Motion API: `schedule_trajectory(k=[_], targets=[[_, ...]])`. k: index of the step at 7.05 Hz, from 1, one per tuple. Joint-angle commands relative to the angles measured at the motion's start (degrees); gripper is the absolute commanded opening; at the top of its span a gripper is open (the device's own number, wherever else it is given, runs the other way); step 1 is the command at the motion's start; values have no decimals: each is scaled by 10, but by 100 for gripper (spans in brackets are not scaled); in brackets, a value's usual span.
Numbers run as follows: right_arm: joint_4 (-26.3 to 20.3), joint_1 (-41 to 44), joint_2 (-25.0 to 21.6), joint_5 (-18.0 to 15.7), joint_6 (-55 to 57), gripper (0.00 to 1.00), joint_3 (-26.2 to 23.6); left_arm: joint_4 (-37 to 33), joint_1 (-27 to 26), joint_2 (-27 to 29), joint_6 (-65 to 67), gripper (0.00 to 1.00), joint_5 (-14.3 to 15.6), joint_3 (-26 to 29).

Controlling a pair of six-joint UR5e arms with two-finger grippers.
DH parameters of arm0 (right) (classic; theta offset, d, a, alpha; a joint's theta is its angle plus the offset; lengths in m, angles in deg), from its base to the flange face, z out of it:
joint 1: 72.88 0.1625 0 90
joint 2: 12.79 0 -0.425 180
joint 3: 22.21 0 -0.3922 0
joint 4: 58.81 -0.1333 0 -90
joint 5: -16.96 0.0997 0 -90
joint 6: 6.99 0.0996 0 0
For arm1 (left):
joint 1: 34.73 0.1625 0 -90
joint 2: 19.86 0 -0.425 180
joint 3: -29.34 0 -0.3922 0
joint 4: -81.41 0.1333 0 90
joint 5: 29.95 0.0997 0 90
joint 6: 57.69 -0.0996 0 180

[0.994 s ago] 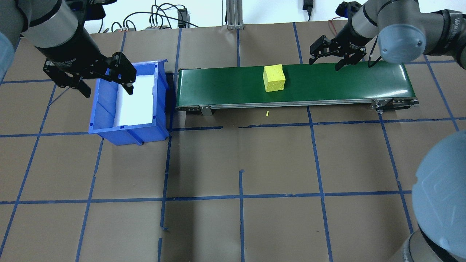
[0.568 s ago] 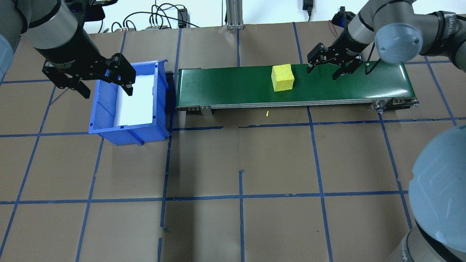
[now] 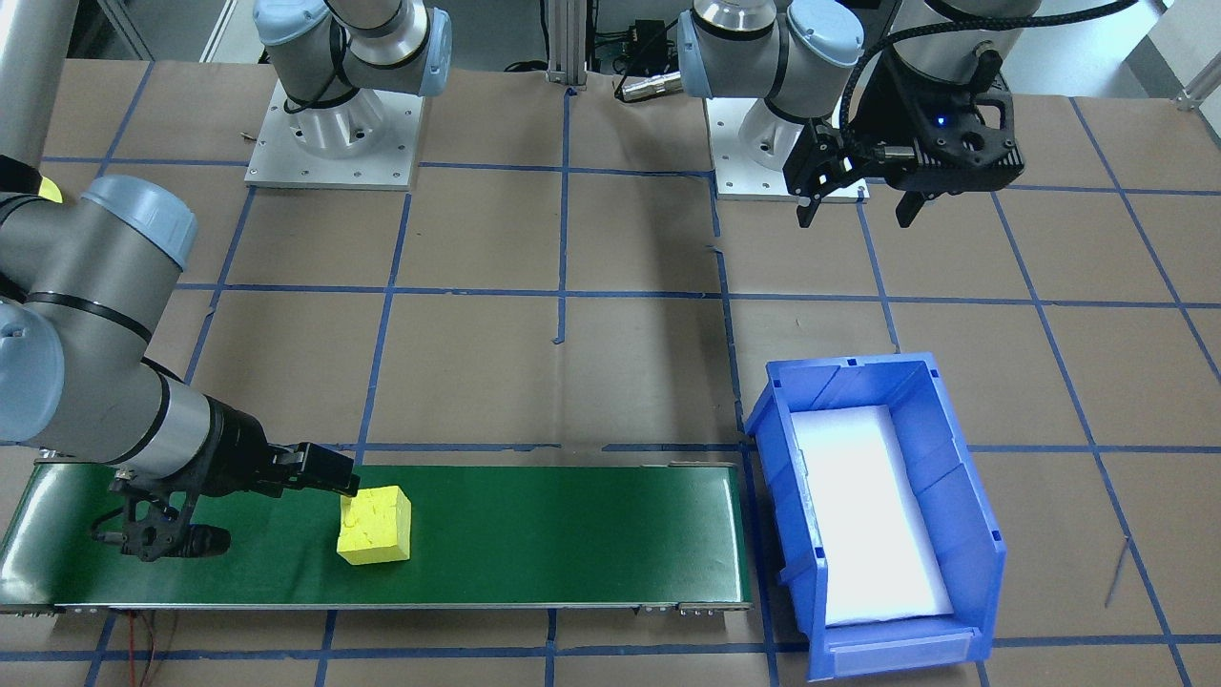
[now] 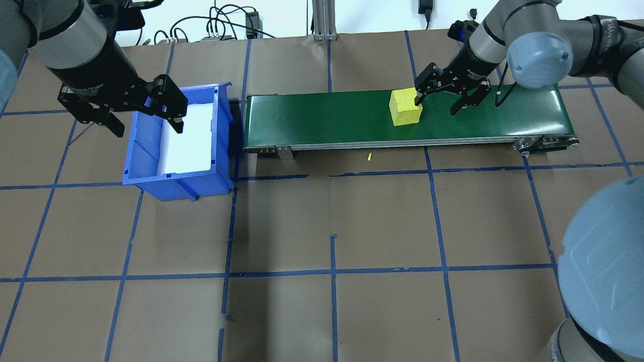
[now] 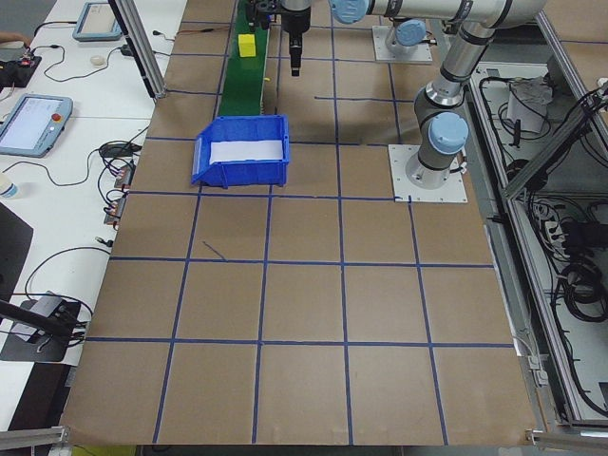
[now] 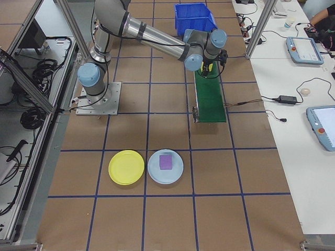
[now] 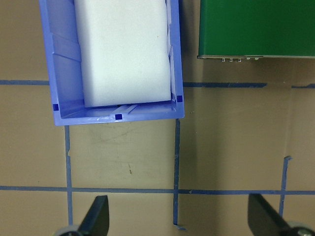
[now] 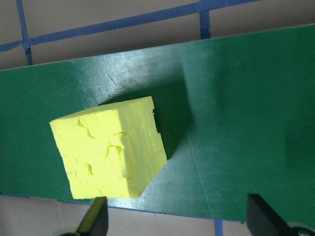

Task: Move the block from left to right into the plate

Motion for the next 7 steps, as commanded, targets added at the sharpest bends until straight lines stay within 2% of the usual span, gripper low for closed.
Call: schedule_trajectory(k=[1,6,7], targets=[[3,0,3,-1,-4,100,3,0,0,0,0,100,0,0],[12,0,21,-9,-43,100,6,-1,0,0,-1,100,0,-1],[30,0,28,-28,-70,94,3,0,0,0,0,100,0,0]])
